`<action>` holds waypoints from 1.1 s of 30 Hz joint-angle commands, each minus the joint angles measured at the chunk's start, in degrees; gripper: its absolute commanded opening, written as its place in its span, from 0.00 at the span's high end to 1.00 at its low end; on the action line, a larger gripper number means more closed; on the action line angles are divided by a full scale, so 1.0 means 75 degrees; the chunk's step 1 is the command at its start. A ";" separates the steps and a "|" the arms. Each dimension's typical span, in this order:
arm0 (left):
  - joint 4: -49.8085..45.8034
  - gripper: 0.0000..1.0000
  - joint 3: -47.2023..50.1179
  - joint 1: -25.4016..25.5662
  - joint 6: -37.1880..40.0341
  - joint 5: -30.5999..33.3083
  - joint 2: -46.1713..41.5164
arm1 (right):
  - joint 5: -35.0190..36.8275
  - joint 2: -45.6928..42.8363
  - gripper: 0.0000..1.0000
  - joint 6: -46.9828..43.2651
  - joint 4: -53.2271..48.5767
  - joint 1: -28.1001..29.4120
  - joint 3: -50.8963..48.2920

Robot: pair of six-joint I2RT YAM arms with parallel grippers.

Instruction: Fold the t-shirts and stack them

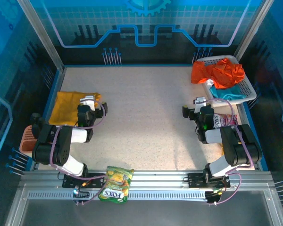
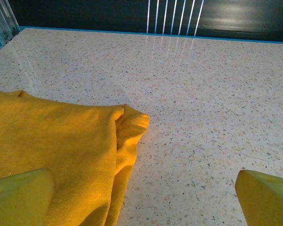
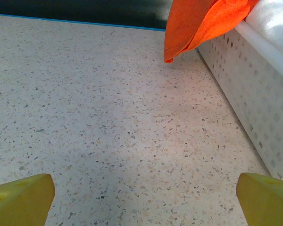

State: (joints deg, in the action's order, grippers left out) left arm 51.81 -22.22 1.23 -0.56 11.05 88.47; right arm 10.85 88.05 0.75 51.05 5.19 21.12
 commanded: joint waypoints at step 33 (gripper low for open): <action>-0.4318 0.01 -0.1842 0.0348 -0.0392 0.0439 -0.1197 | 0.1683 -0.2234 0.00 0.0694 -0.3940 0.0481 0.1715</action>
State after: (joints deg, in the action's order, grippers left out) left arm 33.52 -29.36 3.31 -0.60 11.75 82.96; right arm 18.13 75.92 1.61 33.95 8.16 27.55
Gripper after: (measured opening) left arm 0.992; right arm 0.996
